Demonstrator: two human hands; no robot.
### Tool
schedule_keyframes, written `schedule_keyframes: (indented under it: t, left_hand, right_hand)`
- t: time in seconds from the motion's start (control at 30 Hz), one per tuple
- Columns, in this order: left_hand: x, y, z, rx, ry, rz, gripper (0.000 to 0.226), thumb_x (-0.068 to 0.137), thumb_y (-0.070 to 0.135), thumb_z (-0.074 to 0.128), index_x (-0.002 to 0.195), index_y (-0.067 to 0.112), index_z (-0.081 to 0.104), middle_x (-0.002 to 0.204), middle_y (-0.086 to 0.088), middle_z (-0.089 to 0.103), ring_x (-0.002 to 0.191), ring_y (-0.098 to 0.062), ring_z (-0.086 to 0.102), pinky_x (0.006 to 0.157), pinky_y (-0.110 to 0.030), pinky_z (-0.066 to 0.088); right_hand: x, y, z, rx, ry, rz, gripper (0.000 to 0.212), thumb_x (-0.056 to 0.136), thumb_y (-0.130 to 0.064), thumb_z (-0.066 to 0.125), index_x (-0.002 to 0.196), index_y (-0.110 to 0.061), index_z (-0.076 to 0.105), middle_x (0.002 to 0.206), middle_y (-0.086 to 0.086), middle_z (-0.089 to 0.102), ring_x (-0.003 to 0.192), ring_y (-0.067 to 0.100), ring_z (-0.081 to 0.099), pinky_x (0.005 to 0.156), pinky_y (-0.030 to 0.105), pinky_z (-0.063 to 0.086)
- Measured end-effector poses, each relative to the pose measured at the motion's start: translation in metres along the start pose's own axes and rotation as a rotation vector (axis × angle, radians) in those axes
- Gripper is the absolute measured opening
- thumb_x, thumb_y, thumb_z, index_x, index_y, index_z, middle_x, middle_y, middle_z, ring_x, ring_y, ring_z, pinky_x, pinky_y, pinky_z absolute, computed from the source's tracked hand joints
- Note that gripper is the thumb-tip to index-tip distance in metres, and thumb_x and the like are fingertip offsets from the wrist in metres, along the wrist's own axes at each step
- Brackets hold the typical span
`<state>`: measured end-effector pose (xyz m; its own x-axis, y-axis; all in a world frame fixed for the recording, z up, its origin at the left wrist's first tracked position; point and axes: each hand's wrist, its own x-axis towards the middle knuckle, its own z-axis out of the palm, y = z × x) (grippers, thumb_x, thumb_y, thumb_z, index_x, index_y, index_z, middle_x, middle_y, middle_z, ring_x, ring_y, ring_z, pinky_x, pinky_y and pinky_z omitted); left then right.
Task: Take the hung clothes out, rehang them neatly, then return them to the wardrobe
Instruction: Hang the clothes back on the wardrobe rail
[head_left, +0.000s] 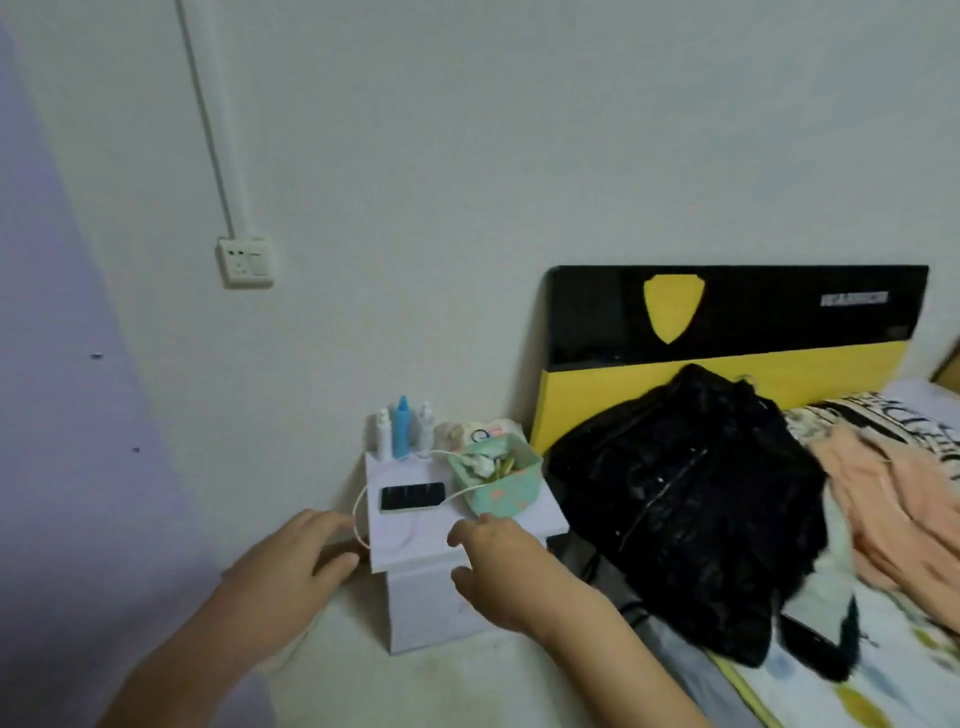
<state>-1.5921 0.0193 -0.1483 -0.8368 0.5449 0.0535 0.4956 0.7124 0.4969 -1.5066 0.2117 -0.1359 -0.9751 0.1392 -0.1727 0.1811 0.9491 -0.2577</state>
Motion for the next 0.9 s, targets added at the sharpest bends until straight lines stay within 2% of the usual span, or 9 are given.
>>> schedule_keyframes:
  t: [0.23,0.43,0.63,0.9]
  left_hand:
    - [0.053,0.135,0.091,0.002,-0.155,0.19,0.035,0.093,0.036,0.048,0.128,0.033,0.043,0.13,0.013,0.044,0.114,-0.006,0.048,0.087,-0.019,0.037]
    - [0.089,0.226,0.157,-0.027,-0.269,0.3,0.034,0.094,0.036,0.048,0.128,0.031,0.044,0.13,0.011,0.046,0.116,-0.007,0.046,0.091,-0.02,0.036]
    - [0.142,0.276,0.192,-0.012,-0.443,0.354,0.036,0.094,0.039,0.046,0.129,0.031,0.043,0.129,0.013,0.046,0.111,-0.005,0.048,0.091,-0.02,0.039]
    - [0.272,0.315,0.21,0.003,-0.526,0.439,0.039,0.094,0.039,0.047,0.132,0.031,0.042,0.131,0.013,0.044,0.117,-0.007,0.047,0.099,-0.024,0.04]
  right_hand:
    - [-0.068,0.153,-0.027,0.01,0.033,0.229,0.03,0.091,-0.016,0.043,0.119,-0.009,0.05,0.119,0.015,0.049,0.111,0.035,0.046,0.089,0.04,0.042]
    - [-0.105,0.257,-0.048,0.029,0.049,0.374,0.036,0.093,-0.018,0.043,0.128,-0.013,0.046,0.126,0.013,0.048,0.118,0.032,0.044,0.095,0.042,0.043]
    - [-0.101,0.332,-0.063,0.073,0.044,0.491,0.035,0.093,-0.02,0.043,0.127,-0.014,0.047,0.127,0.011,0.047,0.117,0.029,0.045,0.093,0.038,0.044]
    - [-0.033,0.417,-0.094,0.155,0.098,0.611,0.033,0.094,-0.022,0.044,0.126,-0.016,0.048,0.124,0.008,0.049,0.114,0.025,0.049,0.089,0.032,0.043]
